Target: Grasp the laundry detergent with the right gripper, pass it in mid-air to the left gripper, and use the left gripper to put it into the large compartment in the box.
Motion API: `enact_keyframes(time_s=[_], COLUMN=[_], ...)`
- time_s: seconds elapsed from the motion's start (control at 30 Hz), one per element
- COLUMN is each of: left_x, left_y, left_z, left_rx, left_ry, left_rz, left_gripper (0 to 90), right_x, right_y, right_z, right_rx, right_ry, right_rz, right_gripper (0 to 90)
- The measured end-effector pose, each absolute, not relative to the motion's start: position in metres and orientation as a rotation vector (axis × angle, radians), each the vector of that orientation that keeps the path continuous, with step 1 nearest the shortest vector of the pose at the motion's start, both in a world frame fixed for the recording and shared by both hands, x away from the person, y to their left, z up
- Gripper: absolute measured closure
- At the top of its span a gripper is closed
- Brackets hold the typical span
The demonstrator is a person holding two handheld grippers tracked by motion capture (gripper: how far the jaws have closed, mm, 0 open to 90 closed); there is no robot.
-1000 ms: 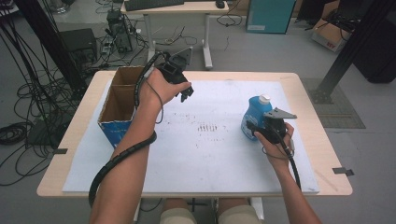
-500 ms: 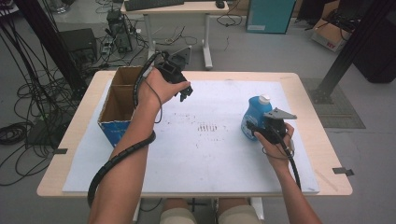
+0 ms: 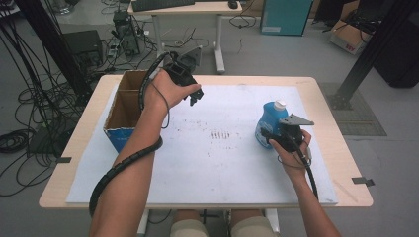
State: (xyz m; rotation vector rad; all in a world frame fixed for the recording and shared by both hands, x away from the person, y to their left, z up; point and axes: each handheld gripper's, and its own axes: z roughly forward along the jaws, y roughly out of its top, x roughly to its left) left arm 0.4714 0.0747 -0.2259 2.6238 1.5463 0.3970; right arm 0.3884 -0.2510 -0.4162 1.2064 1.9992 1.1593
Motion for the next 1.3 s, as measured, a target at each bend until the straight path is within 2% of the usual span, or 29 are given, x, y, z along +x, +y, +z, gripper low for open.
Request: enact_keyframes(time_s=[0.5,0.87,1.3], left_x=[0.472,0.477,0.489], left_y=[0.073,0.072,0.077], left_z=[-0.219,-0.197,-0.173], left_rx=[2.674,2.731,2.801], left_ry=[1.451,1.314,1.102], left_rz=[0.371,0.36,0.356], left_gripper=[5.3,5.2,5.0], right_x=[0.393,0.403,0.434], right_y=[-0.254,-0.255,-0.226], right_z=[-0.409,-0.37,-0.326], right_rx=[1.238,1.219,1.122], right_ry=[2.027,2.091,2.236], right_rz=[1.164,1.208,1.257], right_gripper=[45.4,45.0,44.7])
